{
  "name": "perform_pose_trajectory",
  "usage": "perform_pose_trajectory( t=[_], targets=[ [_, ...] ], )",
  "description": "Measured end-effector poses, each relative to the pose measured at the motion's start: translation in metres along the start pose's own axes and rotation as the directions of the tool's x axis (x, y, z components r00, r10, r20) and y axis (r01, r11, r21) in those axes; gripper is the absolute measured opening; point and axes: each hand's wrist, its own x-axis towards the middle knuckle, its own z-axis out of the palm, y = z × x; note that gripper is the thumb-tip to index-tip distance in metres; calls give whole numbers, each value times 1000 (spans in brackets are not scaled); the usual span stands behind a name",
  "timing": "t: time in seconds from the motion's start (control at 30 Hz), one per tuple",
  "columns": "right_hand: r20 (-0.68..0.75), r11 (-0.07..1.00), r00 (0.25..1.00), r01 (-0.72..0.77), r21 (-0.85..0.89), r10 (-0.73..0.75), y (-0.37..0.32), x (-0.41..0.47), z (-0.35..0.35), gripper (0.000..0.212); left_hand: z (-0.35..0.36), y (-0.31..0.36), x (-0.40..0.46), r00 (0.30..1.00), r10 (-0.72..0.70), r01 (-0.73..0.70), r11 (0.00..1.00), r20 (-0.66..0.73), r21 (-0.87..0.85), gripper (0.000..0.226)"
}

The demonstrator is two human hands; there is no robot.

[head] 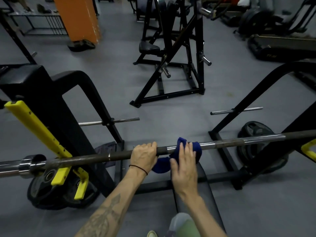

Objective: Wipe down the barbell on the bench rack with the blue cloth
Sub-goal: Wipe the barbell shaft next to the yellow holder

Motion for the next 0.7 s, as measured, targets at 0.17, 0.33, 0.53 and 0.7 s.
perform_pose_trajectory(
  t=[0.17,0.33,0.53,0.7],
  targets=[
    [211,927,916,364,-87,-340,-9,0,4,67,-2,-2,2,1000,-5,5,1000,-14,-5,33],
    [24,998,1000,15,-68,-13,-5,-9,-3,65,-3,-3,-1,1000,22,-22,1000,-14,6,39],
    [210,945,946,283,-163,-247,-18,-14,0,64,-3,-5,0,1000,21,-21,999,-21,-25,35],
    [58,994,998,-7,-112,13,-13,-8,-4,66,-2,-6,-2,1000,18,-18,1000,8,-5,39]
  ],
)
